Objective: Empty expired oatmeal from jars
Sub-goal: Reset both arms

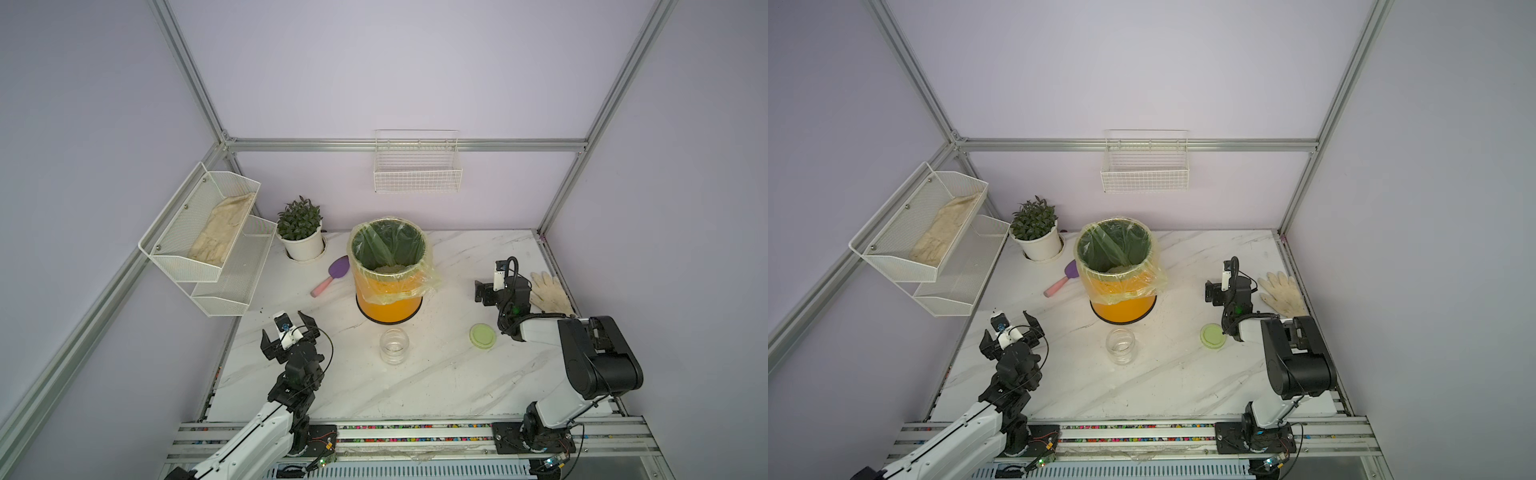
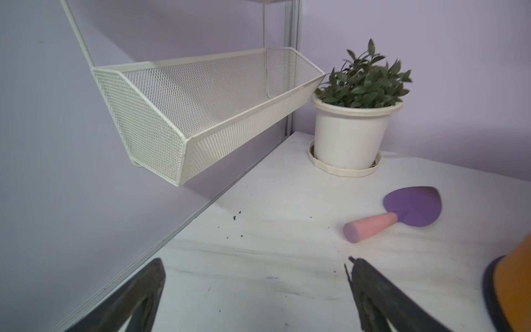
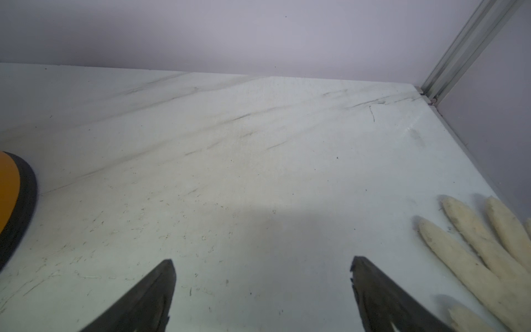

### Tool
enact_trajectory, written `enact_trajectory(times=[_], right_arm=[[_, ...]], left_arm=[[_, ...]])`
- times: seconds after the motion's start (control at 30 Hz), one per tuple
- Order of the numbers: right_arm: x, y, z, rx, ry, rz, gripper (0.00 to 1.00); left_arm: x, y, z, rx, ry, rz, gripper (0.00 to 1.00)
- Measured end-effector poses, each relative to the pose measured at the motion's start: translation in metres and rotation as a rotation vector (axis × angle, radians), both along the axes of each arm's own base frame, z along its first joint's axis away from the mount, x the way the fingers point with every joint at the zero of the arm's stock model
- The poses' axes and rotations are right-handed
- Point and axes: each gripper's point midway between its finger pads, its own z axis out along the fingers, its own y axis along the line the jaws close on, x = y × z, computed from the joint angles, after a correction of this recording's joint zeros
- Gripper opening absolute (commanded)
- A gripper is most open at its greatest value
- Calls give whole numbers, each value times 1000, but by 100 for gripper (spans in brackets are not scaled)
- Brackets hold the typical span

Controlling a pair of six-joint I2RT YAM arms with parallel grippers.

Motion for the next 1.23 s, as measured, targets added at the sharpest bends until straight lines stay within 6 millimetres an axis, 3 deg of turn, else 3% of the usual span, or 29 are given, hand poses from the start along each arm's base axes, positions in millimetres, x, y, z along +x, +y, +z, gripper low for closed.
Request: enact_trajectory(times=[0.27, 0.4, 0.53, 0.83, 1.23], right_arm=[[5, -8, -6, 16, -56, -45, 97], [0, -9, -1, 22, -102, -50, 97], [-8, -13, -3, 27, -140, -69, 97], [-10, -19, -3, 32, -164, -100, 97], [-9, -19, -1, 35, -176, -101, 97]], left_arm=[[42, 5, -49, 45, 135, -56, 100], [74, -2, -57, 56, 146, -138, 100], [97, -19, -49, 62, 109, -246, 100], [118, -24, -48, 49, 128, -312, 100], [119, -25, -56, 42, 164, -326, 100]])
